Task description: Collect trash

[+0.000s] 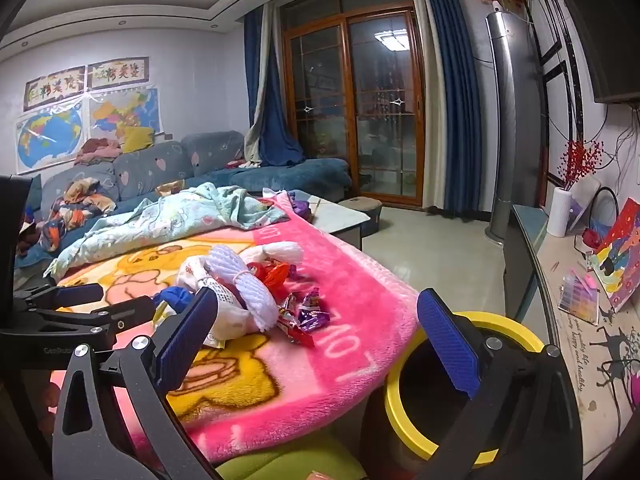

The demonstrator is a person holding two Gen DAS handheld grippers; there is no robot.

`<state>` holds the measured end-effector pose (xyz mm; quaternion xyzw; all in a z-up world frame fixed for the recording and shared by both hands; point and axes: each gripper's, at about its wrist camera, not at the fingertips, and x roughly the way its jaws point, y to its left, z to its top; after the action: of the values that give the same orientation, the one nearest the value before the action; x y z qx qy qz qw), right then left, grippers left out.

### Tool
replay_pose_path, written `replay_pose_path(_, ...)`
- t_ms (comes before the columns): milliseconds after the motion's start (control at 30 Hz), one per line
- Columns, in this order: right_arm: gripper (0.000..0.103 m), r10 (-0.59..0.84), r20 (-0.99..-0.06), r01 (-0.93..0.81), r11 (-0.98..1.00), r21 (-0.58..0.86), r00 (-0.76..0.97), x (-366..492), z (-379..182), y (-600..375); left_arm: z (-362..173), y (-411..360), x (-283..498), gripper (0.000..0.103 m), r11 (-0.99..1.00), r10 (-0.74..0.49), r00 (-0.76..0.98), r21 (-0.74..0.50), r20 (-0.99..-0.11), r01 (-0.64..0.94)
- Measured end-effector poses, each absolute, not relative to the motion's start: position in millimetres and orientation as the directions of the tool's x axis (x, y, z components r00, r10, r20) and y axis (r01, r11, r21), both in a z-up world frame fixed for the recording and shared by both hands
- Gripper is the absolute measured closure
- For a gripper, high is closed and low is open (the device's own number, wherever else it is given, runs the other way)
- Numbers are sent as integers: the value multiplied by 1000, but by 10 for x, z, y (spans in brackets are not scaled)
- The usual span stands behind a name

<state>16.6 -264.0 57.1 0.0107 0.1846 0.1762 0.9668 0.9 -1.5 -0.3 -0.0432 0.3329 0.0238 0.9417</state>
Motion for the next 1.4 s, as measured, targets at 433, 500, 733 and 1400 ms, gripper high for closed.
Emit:
replay_pose_path(433,6,345,-353,-336,938,90,870,161,574,-2629,42,-15,40,10,994,5,788,-83,-616,-72)
replay_pose_path(500,6,347,-353,-338,937,88,869,161,571,-2628,48,-2,43,10,994,4,790,-83,-613,-69)
replay_pose_path(733,6,348,-352,-339,936,89,869,165,573,-2629,121,-7,18,10,994,3,798,-85,-602,-67)
replay_pose_path(1400,6,349,-348,-339,936,90,870,161,573,-2623,138,-14,-44,10,994,3,830,-87,-558,-62)
